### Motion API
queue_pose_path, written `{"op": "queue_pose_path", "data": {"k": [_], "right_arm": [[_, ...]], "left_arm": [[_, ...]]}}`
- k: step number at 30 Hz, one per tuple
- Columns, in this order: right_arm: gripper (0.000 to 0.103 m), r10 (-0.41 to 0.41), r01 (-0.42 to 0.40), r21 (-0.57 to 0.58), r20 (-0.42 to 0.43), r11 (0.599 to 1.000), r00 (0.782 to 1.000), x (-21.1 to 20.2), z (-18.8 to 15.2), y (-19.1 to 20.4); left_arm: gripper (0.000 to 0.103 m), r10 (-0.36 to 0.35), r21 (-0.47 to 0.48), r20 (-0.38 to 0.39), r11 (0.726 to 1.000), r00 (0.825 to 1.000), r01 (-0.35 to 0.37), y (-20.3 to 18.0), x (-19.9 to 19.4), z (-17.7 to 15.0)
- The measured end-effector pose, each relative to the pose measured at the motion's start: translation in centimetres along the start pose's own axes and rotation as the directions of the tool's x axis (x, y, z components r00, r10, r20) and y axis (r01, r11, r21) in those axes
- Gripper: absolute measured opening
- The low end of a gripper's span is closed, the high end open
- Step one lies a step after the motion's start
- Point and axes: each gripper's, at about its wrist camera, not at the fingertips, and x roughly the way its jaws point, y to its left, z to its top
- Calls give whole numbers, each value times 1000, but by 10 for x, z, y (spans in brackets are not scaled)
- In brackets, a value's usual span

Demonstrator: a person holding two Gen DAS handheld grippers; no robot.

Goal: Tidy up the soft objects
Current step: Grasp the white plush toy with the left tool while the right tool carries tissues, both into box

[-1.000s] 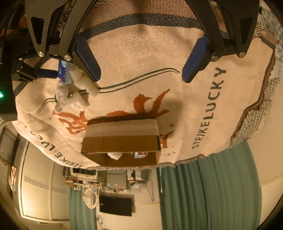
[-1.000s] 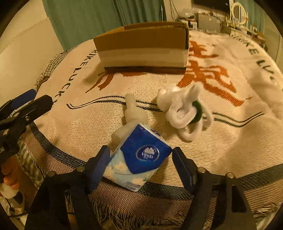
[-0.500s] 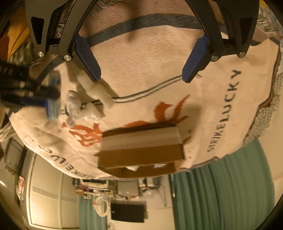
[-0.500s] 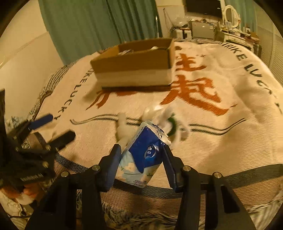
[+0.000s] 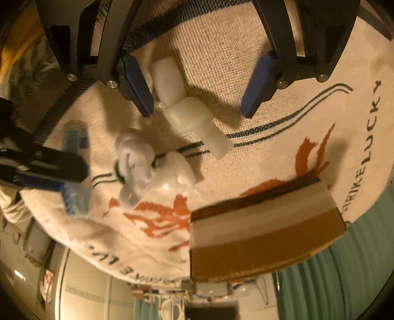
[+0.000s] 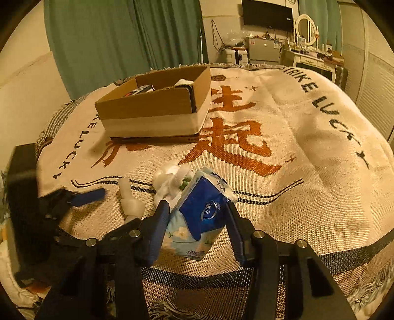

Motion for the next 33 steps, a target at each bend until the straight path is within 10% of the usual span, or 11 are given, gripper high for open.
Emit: {"op": "queue_pose_path", "data": {"k": [6, 33], "right_arm": [[46, 15, -15, 2, -1, 1000, 1000, 4, 0, 0], [46, -11, 40, -134, 212, 990, 977, -64, 59, 52]], "left_arm": [[37, -12, 16, -6, 1000, 1000, 12, -1, -3, 2], [35, 56, -55, 278, 998, 959, -42, 43, -108, 58]]}}
